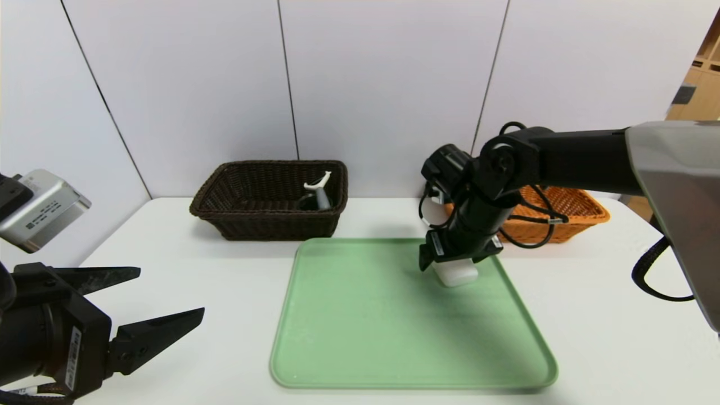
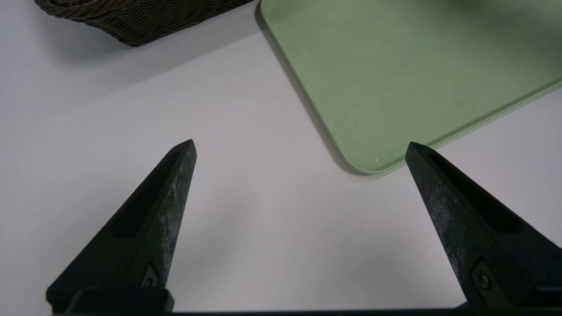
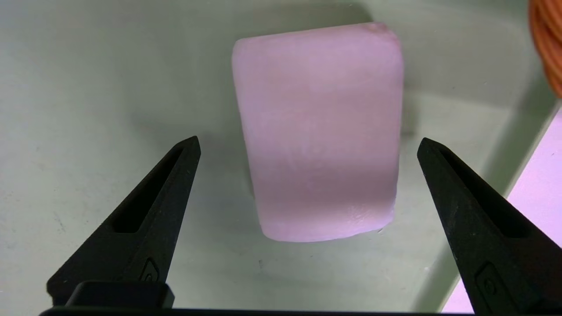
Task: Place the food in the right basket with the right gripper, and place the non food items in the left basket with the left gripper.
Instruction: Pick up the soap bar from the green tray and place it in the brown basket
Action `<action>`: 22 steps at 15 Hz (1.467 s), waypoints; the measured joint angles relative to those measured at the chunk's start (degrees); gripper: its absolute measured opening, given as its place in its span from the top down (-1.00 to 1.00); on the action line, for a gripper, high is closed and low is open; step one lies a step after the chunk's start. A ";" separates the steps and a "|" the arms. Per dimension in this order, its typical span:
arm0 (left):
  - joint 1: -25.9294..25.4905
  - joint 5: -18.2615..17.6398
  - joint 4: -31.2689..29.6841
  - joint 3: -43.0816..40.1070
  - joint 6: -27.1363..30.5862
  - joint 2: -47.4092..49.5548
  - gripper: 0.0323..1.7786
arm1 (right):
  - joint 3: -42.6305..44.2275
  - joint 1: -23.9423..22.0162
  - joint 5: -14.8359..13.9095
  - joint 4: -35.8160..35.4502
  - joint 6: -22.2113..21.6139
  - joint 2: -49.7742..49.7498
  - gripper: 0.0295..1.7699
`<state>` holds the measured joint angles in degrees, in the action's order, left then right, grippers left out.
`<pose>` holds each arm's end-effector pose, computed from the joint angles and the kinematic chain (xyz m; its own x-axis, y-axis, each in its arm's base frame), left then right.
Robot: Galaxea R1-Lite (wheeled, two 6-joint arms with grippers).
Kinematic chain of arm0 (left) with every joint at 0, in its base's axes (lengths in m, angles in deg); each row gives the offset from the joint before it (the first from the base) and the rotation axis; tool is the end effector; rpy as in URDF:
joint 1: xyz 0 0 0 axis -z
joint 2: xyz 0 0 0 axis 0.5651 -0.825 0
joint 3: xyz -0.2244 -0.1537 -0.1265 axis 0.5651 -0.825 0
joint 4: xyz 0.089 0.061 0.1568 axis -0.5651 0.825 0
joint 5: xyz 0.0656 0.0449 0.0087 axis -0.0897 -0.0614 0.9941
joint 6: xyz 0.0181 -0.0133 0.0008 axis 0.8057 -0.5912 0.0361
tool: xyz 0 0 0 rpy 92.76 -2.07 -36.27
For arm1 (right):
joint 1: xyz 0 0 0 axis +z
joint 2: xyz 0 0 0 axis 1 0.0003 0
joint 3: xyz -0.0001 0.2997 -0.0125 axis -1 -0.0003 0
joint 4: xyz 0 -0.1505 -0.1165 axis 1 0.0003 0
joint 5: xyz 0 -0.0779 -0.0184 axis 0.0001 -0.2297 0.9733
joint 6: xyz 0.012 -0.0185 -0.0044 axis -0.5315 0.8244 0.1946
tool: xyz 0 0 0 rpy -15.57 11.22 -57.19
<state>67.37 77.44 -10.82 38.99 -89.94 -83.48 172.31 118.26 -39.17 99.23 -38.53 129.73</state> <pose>0.1030 -0.0636 0.2450 0.8044 -0.3791 -0.4574 0.4298 0.9029 0.0075 0.3595 0.1902 0.1584 0.3584 0.0528 -0.9321 -0.1911 0.9814 -0.0179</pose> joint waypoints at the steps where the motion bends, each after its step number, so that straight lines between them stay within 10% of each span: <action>1: 0.00 0.02 0.00 0.00 0.00 0.00 -0.90 | 0.00 0.01 -0.07 -0.01 0.00 0.11 -0.93; 22: 0.00 -0.06 0.00 0.71 0.01 -0.39 -0.90 | 0.00 -0.35 -0.51 -0.04 0.62 1.01 -0.93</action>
<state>67.37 77.38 -10.82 39.69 -89.92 -83.87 172.31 117.90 -39.69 99.19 -37.91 130.74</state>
